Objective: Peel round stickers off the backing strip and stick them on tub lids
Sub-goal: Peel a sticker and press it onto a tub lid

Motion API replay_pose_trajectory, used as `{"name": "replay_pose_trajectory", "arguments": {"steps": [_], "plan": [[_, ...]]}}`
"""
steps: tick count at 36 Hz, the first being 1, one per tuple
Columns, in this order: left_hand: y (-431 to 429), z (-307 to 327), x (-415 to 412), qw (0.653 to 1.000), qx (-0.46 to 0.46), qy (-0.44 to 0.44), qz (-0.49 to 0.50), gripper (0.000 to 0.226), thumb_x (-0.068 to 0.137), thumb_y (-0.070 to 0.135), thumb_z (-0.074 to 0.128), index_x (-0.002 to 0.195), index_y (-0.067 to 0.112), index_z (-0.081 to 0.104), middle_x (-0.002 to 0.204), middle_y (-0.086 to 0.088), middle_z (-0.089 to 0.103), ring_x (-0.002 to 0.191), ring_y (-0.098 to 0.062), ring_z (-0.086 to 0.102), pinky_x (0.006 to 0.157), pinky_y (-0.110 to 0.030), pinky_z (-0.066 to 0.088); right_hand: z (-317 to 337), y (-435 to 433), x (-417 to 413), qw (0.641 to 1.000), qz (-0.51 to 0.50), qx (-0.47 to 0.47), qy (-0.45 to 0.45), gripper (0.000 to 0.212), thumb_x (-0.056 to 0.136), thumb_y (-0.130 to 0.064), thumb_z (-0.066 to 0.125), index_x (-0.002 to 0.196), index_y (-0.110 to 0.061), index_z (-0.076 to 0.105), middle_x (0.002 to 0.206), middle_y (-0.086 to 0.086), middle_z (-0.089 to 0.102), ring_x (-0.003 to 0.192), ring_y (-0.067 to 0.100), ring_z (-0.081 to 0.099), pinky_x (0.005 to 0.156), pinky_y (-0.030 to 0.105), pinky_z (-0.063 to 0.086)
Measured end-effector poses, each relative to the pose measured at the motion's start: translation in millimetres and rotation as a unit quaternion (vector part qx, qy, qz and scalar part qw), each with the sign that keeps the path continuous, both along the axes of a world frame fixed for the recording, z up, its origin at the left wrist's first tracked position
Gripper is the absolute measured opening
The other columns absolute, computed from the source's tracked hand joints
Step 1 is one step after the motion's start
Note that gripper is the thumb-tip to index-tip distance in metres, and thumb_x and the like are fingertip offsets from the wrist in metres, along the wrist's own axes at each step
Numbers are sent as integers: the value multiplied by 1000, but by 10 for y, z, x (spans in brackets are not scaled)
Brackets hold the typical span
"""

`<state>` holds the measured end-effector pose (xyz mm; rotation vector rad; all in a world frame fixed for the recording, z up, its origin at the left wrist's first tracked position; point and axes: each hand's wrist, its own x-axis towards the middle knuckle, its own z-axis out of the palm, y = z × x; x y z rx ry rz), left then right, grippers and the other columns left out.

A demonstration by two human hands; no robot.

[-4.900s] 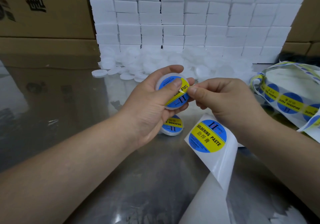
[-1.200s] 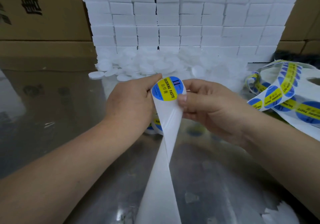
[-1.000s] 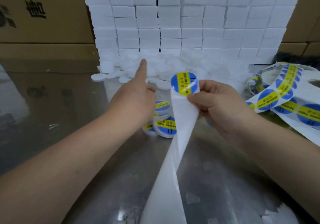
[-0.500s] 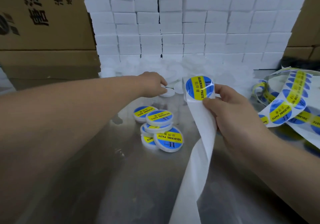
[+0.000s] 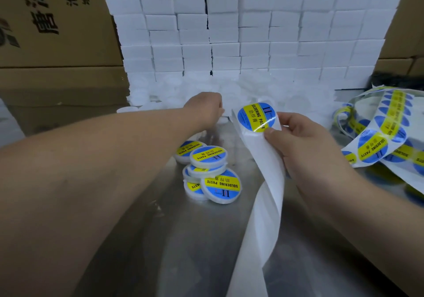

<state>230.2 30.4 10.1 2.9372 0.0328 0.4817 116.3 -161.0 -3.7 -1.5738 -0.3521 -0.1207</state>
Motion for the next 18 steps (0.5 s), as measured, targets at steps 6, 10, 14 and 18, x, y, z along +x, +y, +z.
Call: {"name": "replay_pose_trajectory", "arguments": {"steps": [6,10,14,18], "plan": [[36,1,-75,997,-23,46,51,31,91,26,46,116,10,54,117,-10,57,99,-28,54,74,-29,38,8,10,-5,1000,5,-5,-2,15,85,-15,57,85,-29,61,88,-4,70,70,10,65,57,25,48],[22,-33,-84,993,-7,102,66,33,89,30,48,108,4,56,111,-14,59,101,-29,55,72,-29,39,-2,26,-1,1000,7,-8,-5,17,86,-13,56,85,-29,62,92,-2,70,79,17,66,67,32,50],[-27,-30,-62,989,-89,96,69,53,84,26,60,130,7,41,122,-12,53,105,-28,52,78,-31,41,-5,27,15,1000,2,-11,-2,16,86,-14,57,87,-29,61,95,0,70,84,19,66,74,36,51],[-69,-4,-76,976,-165,96,102,59,84,18,60,135,5,32,123,-15,50,103,-29,50,77,-31,40,-5,30,7,1000,8,-8,0,16,86,-12,57,89,-28,62,96,0,70,82,18,66,72,34,52]]}}
